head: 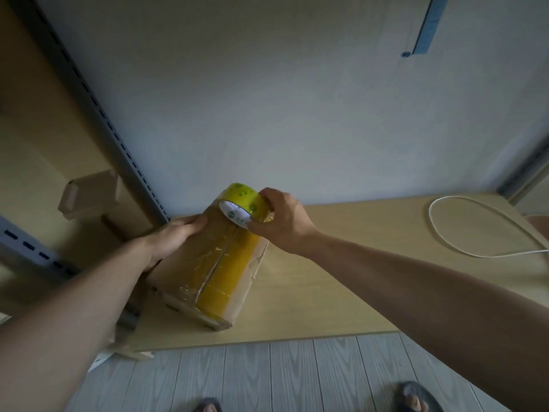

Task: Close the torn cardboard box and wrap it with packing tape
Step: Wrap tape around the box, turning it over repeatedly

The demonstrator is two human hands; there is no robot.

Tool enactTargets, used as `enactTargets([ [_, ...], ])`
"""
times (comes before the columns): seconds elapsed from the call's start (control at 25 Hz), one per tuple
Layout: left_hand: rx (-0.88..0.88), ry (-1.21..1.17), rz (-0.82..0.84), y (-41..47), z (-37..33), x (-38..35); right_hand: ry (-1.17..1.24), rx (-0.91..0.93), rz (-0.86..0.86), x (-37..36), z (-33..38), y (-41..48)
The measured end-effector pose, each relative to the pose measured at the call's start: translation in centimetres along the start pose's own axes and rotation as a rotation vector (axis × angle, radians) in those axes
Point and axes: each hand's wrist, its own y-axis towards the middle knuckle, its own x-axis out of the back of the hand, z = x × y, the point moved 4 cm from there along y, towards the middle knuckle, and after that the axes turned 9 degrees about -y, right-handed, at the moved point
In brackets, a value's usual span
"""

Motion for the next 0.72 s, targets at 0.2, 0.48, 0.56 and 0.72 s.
enactTargets([
  [0.2, 0.161, -0.097, -0.006, 0.5, 3.5, -1.7, -0.078, 0.009, 0.002, -2.1, 1.0, 1.0],
  [0.48, -0.136, 0.57, -0.251, -0.6, 0.8, -7.8, -0.149, 0.013, -0.014, -0.8, -1.2, 0.3],
  [0.56, -0.072, 0.642, -0.2, -1.8, 0.9, -9.8, -0.149, 0.02, 0.0, -0.7, -1.5, 0.0],
  [0.72, -0.043, 0.675, -0.247, -1.1, 0.9, -10.3, -0.185, 0.032, 0.045, 0.3, -1.1, 0.0],
])
